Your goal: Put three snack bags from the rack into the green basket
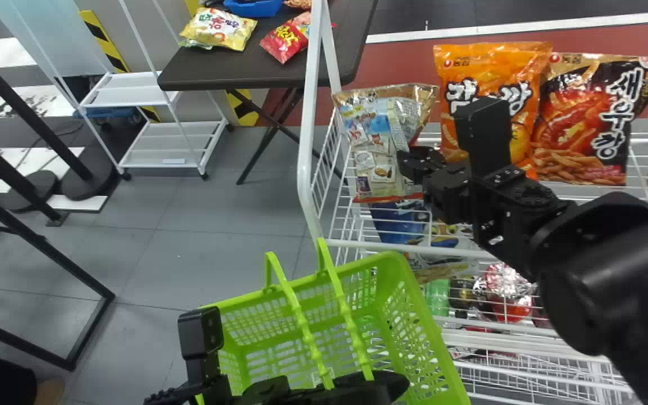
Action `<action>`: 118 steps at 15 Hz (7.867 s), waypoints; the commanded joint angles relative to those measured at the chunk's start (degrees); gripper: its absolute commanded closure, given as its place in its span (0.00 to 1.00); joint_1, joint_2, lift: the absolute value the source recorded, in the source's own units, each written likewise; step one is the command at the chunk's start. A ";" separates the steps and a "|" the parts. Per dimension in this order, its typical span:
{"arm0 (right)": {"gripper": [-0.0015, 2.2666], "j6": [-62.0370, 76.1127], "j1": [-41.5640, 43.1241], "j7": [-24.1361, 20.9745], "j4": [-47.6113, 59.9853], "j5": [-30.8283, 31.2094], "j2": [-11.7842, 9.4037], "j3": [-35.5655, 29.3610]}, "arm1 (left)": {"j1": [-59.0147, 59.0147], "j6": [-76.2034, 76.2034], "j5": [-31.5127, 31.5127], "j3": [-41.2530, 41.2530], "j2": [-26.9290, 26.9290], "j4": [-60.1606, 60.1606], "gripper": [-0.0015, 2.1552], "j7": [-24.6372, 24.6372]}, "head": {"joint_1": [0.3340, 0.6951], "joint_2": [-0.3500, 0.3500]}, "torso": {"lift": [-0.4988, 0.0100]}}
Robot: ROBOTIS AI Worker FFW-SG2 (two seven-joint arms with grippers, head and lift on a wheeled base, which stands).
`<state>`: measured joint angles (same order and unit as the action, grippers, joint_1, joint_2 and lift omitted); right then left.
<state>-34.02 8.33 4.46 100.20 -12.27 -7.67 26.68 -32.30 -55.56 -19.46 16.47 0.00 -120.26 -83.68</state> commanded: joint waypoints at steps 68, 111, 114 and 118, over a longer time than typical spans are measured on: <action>0.99 9.27 10.04 0.73 -19.25 -8.91 -0.95 -9.02 | 1.36 -0.30 -3.39 0.50 -0.15 1.61 1.00 0.80 | 1.00 0.54 | 0.98; 0.76 -38.37 -5.95 -2.09 0.09 -50.57 0.46 -13.85 | 1.62 3.04 -8.75 -0.56 -0.15 3.72 1.00 2.30 | 1.00 0.93 | 0.98; 0.00 -39.07 -6.74 -1.82 -1.14 -54.08 0.37 -14.55 | 1.71 3.04 -9.10 0.06 -0.15 3.72 1.00 2.21 | 1.00 0.95 | 0.98; 0.03 -41.53 -7.89 -1.82 0.61 -56.63 0.02 -17.63 | 1.53 2.87 -9.45 0.67 -0.15 3.72 1.00 2.12 | 1.00 0.97 | 0.98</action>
<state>-74.79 0.73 2.64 100.11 -68.14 -7.57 10.46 -30.65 -52.61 -28.72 16.85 0.00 -116.54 -81.55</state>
